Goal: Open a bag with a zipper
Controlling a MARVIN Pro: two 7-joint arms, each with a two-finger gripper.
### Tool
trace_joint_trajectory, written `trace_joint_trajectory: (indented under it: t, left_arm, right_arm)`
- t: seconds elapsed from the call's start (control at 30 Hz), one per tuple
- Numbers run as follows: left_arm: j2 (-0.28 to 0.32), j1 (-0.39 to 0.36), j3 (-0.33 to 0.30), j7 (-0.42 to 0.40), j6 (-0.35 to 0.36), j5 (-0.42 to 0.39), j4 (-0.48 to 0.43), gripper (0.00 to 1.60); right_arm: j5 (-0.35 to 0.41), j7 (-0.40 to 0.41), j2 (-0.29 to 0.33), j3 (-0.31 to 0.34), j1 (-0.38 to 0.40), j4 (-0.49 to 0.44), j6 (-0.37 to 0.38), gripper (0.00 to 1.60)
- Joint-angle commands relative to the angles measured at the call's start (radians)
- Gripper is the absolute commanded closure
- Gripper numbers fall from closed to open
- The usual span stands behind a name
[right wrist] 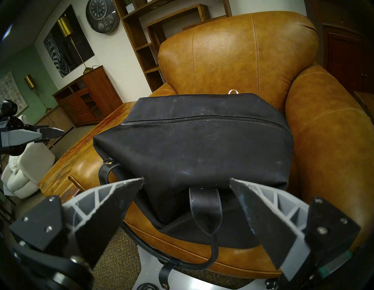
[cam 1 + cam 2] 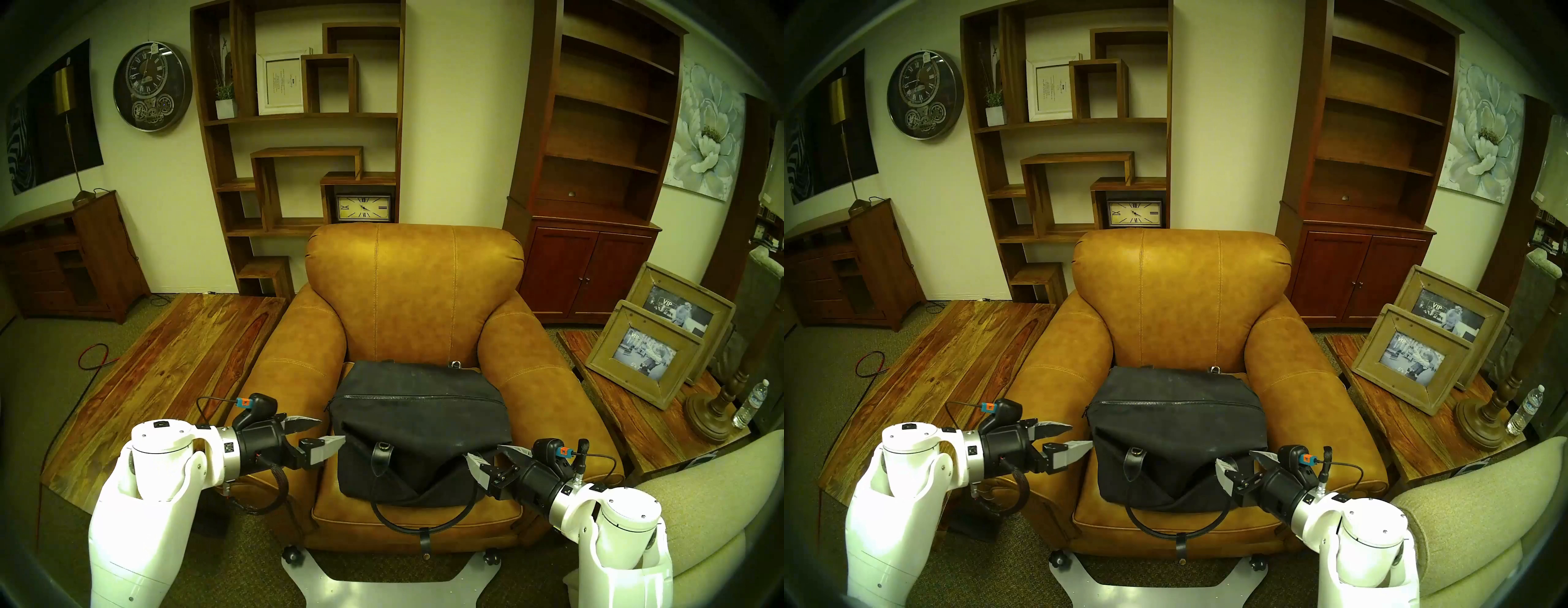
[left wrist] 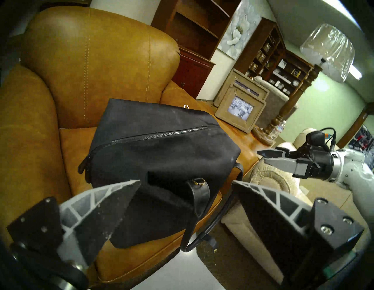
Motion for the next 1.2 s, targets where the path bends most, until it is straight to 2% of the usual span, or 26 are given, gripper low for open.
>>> trace_joint_trajectory:
  t: [0.0, 0.13, 0.23, 0.33, 0.4, 0.53, 0.63, 0.87, 0.93, 1.17]
  left_arm:
    - [-0.002, -0.061, -0.055, -0.116, 0.02, -0.126, 0.125, 0.0]
    - [0.003, -0.091, -0.044, -0.174, 0.018, -0.161, 0.205, 0.0]
    - [0.021, -0.125, -0.014, -0.174, 0.013, -0.134, 0.259, 0.0]
    - [0.018, -0.143, 0.003, -0.148, 0.008, -0.109, 0.271, 0.0]
    - [0.013, -0.167, 0.025, -0.102, -0.008, -0.072, 0.283, 0.0]
    - [0.004, -0.186, 0.046, -0.076, -0.012, -0.052, 0.285, 0.0]
    - [-0.024, -0.215, 0.07, -0.023, -0.018, -0.027, 0.308, 0.0]
    - [-0.046, -0.269, 0.07, 0.025, 0.011, -0.027, 0.374, 0.0]
    - [-0.048, -0.302, 0.064, 0.033, 0.018, -0.034, 0.426, 0.0]
    - [-0.045, -0.373, 0.049, 0.015, 0.037, -0.064, 0.527, 0.0]
  right_arm:
    - [0.001, -0.001, -0.001, 0.0, 0.003, -0.017, -0.001, 0.0]
    - [0.0, 0.0, -0.002, 0.001, 0.003, -0.017, -0.001, 0.0]
    - [-0.001, 0.0, -0.003, 0.001, 0.003, -0.017, -0.001, 0.0]
    - [-0.001, 0.0, -0.003, 0.001, 0.003, -0.017, -0.001, 0.0]
    - [-0.002, 0.001, -0.003, 0.001, 0.003, -0.017, -0.001, 0.0]
    - [-0.002, 0.001, -0.004, 0.001, 0.003, -0.017, -0.001, 0.0]
    - [-0.003, 0.002, -0.004, 0.002, 0.004, -0.017, -0.001, 0.0]
    - [-0.004, 0.003, -0.005, 0.002, 0.004, -0.017, -0.001, 0.0]
    - [-0.004, 0.003, -0.006, 0.002, 0.004, -0.017, -0.001, 0.0]
    - [-0.005, 0.005, -0.006, 0.003, 0.004, -0.017, -0.002, 0.0]
